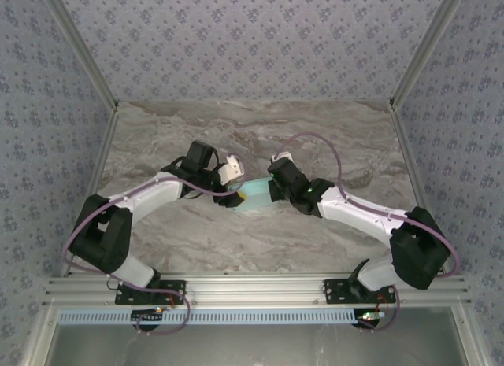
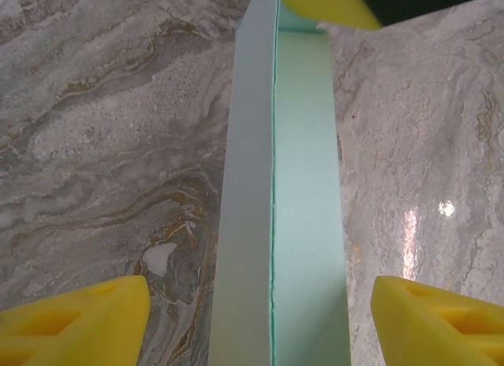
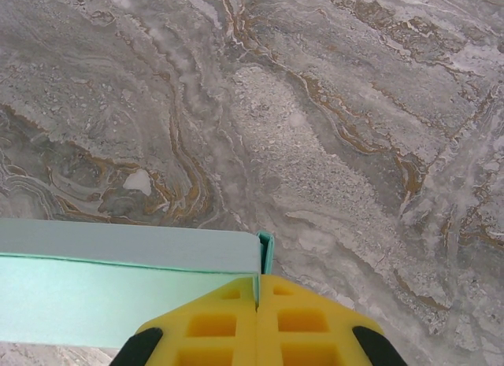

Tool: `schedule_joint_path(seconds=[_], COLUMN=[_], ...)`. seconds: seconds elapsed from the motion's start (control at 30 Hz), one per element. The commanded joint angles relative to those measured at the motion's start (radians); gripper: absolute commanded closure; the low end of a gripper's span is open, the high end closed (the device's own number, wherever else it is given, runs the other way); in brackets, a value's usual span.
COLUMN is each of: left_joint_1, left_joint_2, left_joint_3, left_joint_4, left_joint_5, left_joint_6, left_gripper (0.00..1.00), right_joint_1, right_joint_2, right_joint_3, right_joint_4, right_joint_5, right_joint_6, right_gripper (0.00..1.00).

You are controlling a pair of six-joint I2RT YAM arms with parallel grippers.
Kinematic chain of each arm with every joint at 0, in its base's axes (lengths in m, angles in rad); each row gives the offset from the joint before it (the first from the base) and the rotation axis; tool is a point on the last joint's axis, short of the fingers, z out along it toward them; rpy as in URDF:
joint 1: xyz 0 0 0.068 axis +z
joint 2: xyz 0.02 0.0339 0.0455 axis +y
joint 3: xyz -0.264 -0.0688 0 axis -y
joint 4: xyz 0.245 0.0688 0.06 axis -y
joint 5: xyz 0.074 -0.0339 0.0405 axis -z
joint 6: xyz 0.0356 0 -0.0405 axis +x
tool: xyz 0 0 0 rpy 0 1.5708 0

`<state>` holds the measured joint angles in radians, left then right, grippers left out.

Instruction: Fold the paper box

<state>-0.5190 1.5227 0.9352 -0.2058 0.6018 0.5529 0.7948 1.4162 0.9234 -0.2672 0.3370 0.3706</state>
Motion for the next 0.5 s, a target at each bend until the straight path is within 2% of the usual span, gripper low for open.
schedule_joint_path(seconds=[0.0,0.13,0.33,0.47], left_joint_1=[-0.005,-0.005,-0.012,-0.055], left_joint_2=[-0.066,-0.148,-0.291,-0.376], left_joint_3=[-0.003,-0.045,-0.135,-0.199], left_joint_4=[0.014,0.052,0.060,0.041], left_joint_5=[0.025,-0.035,-0.232,-0.309], left_joint_6=[-0.052,-0.171,-0.445,-0.495], left_gripper=[0.24,0.25,0.36,0.42], right_joint_1=[0.009,0.015,0.020,0.024], right_joint_2=[0.005,0.005,0.006,0.008], right_joint_3=[0.025,0.033,0.039,0.041], right_joint_4=[-0.085,-0.093,-0.099,-0.098], right_joint_5=[0.020,0.023,0.030,0.030], right_joint_6=[0.012,0.013,0.013,0.011], right_gripper=[0.95,0.95,0.95,0.95])
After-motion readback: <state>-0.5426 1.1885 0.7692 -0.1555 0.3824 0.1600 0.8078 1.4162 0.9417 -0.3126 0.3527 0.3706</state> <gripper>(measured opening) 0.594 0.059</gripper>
